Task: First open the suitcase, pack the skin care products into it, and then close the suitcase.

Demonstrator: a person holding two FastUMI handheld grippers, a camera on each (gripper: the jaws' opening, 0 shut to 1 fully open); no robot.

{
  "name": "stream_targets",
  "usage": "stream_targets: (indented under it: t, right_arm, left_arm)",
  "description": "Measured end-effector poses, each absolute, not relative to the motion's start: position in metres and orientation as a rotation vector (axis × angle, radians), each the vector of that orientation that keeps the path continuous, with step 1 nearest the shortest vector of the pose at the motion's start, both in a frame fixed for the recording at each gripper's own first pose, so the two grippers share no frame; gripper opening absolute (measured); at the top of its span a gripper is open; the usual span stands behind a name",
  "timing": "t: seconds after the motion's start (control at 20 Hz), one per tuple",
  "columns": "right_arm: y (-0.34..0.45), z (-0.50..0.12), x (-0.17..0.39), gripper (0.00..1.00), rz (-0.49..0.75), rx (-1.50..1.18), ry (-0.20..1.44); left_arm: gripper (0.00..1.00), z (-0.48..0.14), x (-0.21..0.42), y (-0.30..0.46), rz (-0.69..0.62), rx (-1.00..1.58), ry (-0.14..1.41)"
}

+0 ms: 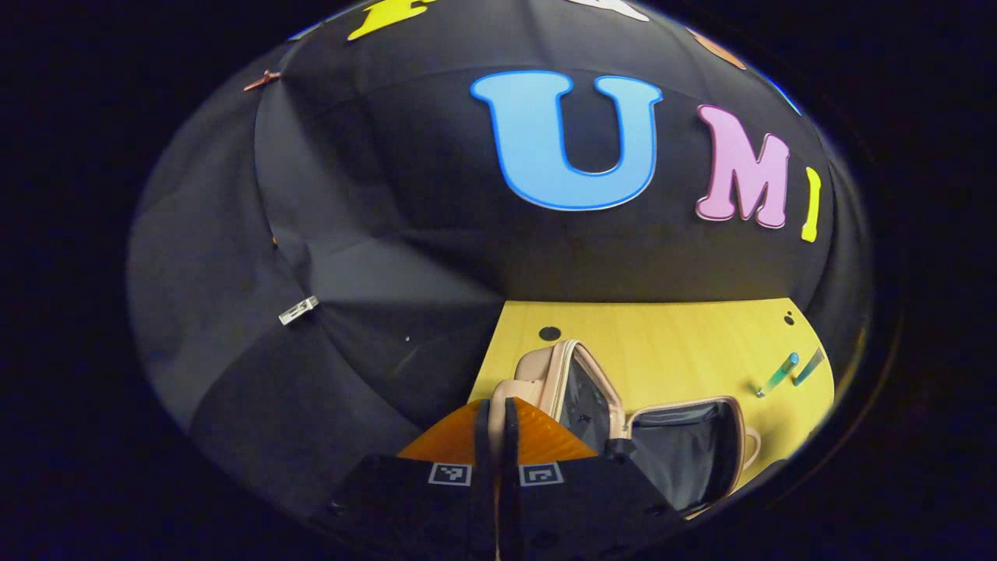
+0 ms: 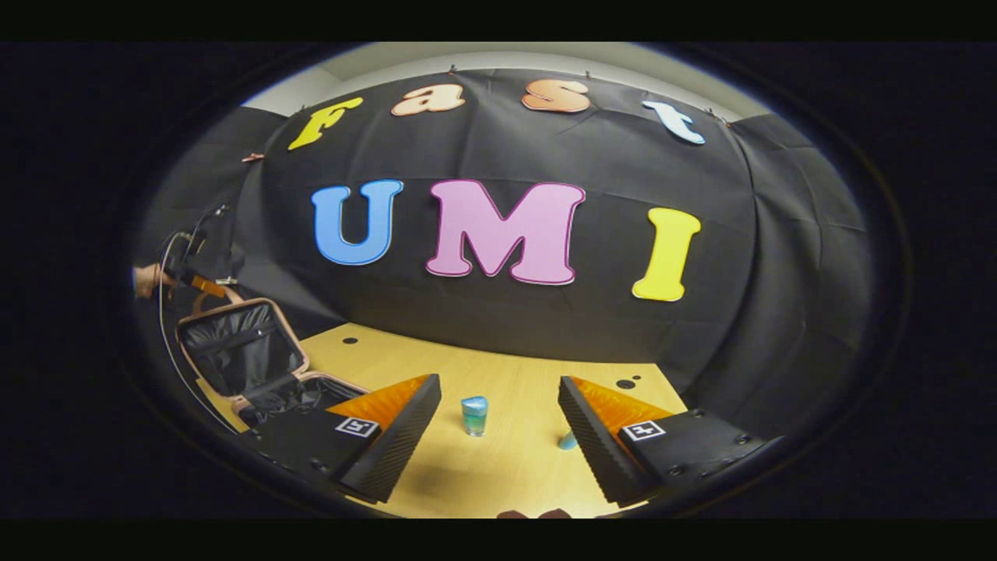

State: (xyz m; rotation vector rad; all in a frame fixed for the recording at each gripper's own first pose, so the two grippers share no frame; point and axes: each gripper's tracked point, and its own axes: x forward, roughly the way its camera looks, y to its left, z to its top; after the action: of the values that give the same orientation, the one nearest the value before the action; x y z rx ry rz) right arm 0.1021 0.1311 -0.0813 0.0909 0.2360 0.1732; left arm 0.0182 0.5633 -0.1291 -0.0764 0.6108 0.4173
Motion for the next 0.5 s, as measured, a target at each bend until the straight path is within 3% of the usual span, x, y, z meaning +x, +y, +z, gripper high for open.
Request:
stream_targets:
  t: [0.25,0.3,0.4,0.5]
  right_arm:
    - [0.147,-0.087,0.091,0.96,0.061,0.12,0.305]
    - [0.152,-0.089,0.088,0.96,0.053,0.141,0.324]
    - [0.154,-0.092,0.084,0.97,0.026,0.154,0.351]
    - [0.148,-0.093,0.08,0.97,-0.012,0.158,0.359]
  left_arm:
    - [0.08,-0.222,0.024,0.632,0.427,-0.3,0.675]
    - [0.04,-0.241,0.024,0.638,0.426,-0.325,0.689]
    - [0.12,-0.285,0.017,0.651,0.431,-0.344,0.737]
    - [0.09,-0.32,0.007,0.657,0.451,-0.356,0.793]
